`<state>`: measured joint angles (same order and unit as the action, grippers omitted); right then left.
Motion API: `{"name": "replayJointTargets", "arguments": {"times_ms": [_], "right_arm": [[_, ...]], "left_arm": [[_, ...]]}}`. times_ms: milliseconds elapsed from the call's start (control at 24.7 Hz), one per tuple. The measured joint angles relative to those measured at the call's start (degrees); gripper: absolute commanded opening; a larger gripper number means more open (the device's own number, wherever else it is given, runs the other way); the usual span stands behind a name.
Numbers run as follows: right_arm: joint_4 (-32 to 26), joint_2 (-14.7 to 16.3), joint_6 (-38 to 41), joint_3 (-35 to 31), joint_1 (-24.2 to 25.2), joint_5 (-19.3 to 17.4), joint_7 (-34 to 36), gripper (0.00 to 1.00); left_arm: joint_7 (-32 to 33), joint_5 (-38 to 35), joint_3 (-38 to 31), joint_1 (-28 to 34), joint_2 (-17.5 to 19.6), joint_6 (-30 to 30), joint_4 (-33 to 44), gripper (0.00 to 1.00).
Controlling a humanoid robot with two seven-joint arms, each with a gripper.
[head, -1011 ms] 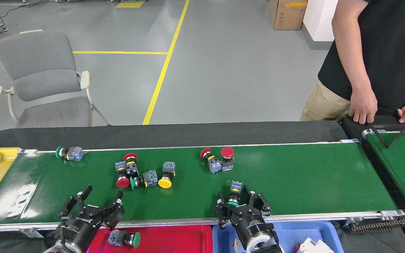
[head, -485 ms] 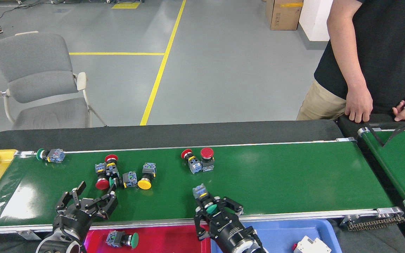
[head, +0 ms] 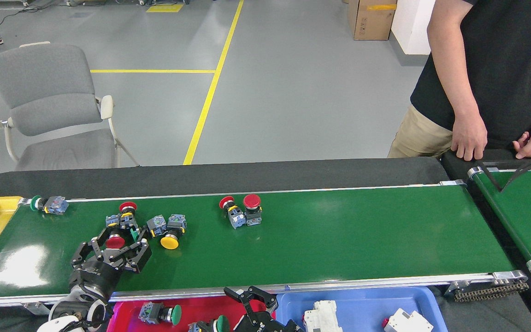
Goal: Pick switch part from conveyor to tray
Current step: 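Lower both held buttons into the red and blue trays and release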
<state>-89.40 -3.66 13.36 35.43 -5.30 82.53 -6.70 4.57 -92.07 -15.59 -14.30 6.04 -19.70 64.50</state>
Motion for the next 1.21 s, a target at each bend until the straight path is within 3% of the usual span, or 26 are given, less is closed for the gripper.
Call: {"name": "replayJointTargets", "arguments": {"times_ms": [40, 81, 162, 283, 445, 647, 849, 1011, 1132, 1173, 1213], "right_arm": [[-1.19, 0.21, -0.21, -3.6, 1.09, -0.06, 1.0, 0.99], [-2.37, 0.43, -0.4, -7.74, 3.01, -0.07, 1.77, 0.99], [-3.94, 0.55, -0.63, -15.45, 5.9, -0.12, 3.04, 0.99], [-4.68, 0.54, -0.86, -26.81, 8.65, -0.41, 3.69, 0.99], [-4.78, 1.4, -1.04, -38.02, 11.92, -4.69, 4.46, 0.99], [-4.78, 4.39, -0.99, -42.95, 15.46, -7.21, 4.72, 0.99], [-5.48, 4.39, -0.79, -44.27, 15.76, -7.63, 4.79, 0.99], [-6.58, 4.4, -0.68, -45.32, 16.11, -7.65, 4.81, 0.99], [-6.77, 4.4, -0.65, -45.73, 16.24, -7.65, 4.81, 0.99], [-6.85, 4.4, -0.65, -45.73, 16.48, -7.65, 4.81, 0.99], [-6.96, 4.4, -0.63, -45.73, 16.98, -7.65, 4.81, 0.99]], "left_arm": [[0.0, 0.01, -0.15, 0.04, 0.23, 0.26, -0.44, 0.8], [-0.03, 0.17, -0.22, 0.19, 0.48, 0.37, -0.71, 0.61], [-0.1, 0.67, -0.25, 0.71, 0.86, 0.63, -0.82, 0.32], [-0.65, 4.44, -0.75, 1.39, 1.42, -0.75, -0.82, 0.21], [-1.1, 8.13, -0.66, 2.81, 2.51, -2.4, -0.53, 0.2], [-1.39, 8.62, -0.6, 4.42, 2.78, -2.87, 1.12, 0.2], [-1.55, 11.86, -1.49, 12.51, 2.8, -8.48, 13.4, 0.21], [-1.54, 14.98, -2.85, 22.06, 3.01, -17.85, 24.39, 0.24], [-1.43, 16.95, -3.27, 30.17, 3.01, -22.95, 30.68, 0.35], [-1.41, 17.43, -3.32, 32.21, 3.01, -23.62, 31.97, 0.45], [-1.39, 17.74, -3.36, 33.96, 3.01, -24.14, 32.98, 0.65]]}}
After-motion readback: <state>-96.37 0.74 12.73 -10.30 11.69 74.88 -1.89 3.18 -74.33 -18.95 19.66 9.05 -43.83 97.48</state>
